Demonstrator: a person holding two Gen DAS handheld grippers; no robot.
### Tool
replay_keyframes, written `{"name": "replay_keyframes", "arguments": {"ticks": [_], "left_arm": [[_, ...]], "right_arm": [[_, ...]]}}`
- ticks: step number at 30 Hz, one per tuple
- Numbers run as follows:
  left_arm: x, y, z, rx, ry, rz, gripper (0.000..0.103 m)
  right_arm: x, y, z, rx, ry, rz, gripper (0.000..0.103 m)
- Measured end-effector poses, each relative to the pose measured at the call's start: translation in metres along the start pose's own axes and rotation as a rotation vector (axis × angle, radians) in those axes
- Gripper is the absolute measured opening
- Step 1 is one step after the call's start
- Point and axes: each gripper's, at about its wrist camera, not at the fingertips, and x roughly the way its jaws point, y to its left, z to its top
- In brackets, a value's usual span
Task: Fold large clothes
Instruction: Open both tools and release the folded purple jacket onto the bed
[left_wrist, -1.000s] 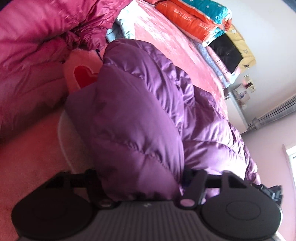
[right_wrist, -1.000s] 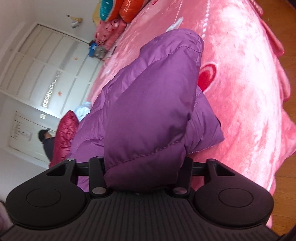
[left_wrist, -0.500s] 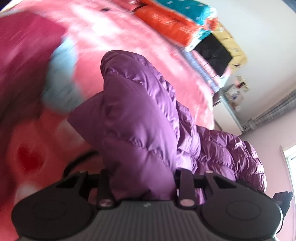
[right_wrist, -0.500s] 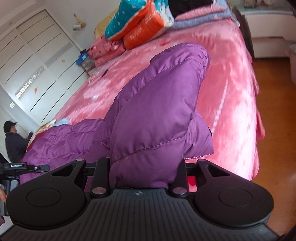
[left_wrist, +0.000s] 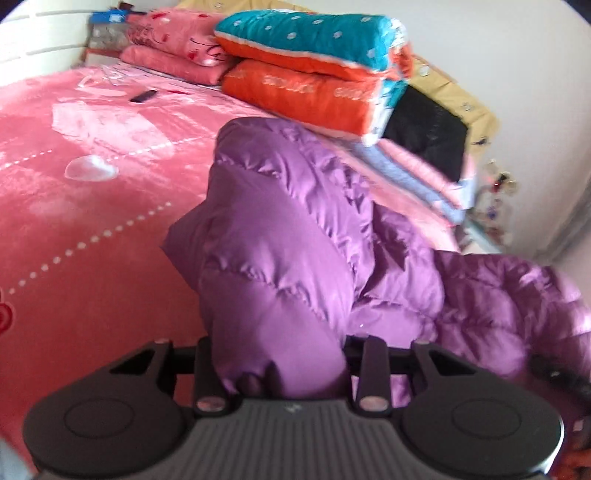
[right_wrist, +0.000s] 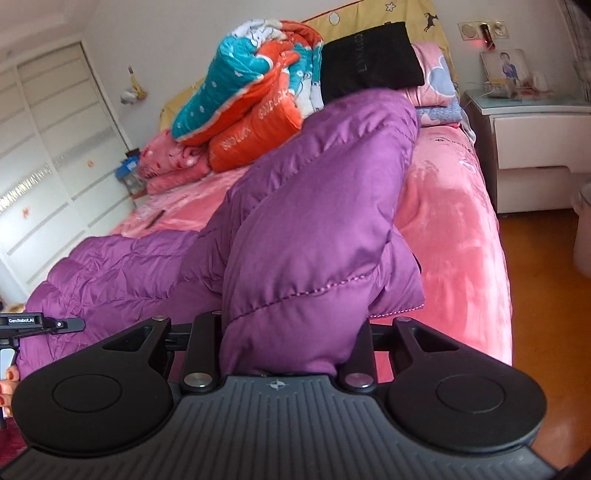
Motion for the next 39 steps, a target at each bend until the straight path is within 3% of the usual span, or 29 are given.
{"name": "replay_keyframes", "arguments": {"ticks": [1,3,5,10,16,23,26,31,35,39], "left_arm": [[0.01,0.002,-0.006,0.009,0.005,0.034,0.04],[0.025,0.01,-0.014,0.008,0.019,0.082,0.058],[0.024,0.019,-0.023,0.029,-0.014,0.098,0.071],[0.018,0.029,-0.035,0.033,-0.062,0.144,0.095],[-0.008,0.03,-0.04,0.026,-0.136,0.2,0.099],[-0.056,0.014,-0.061,0.115,-0.196,0.246,0.102],[-0.07,0.0,-0.079,0.155,-0.213,0.257,0.102],[-0.088,-0.033,-0.112,0.225,-0.242,0.254,0.102],[-0.095,-0.057,-0.145,0.304,-0.225,0.283,0.102],[-0.103,-0.074,-0.175,0.317,-0.205,0.323,0.102]], "right_arm": [[0.011,-0.003,-0.003,0.001,0.015,-0.023,0.04],[0.028,-0.015,-0.015,-0.004,0.06,-0.078,0.043],[0.039,-0.026,-0.03,-0.011,0.094,-0.115,0.054],[0.031,-0.031,-0.044,-0.006,0.058,-0.186,0.099],[0.006,-0.025,-0.043,0.03,0.005,-0.249,0.103],[-0.046,-0.041,-0.042,0.104,-0.163,-0.367,0.103],[-0.066,-0.035,-0.057,0.061,-0.175,-0.401,0.103],[-0.093,-0.003,-0.088,0.073,-0.231,-0.387,0.103],[-0.104,0.028,-0.121,0.042,-0.218,-0.365,0.103],[-0.111,0.051,-0.148,0.037,-0.202,-0.365,0.103]]}}
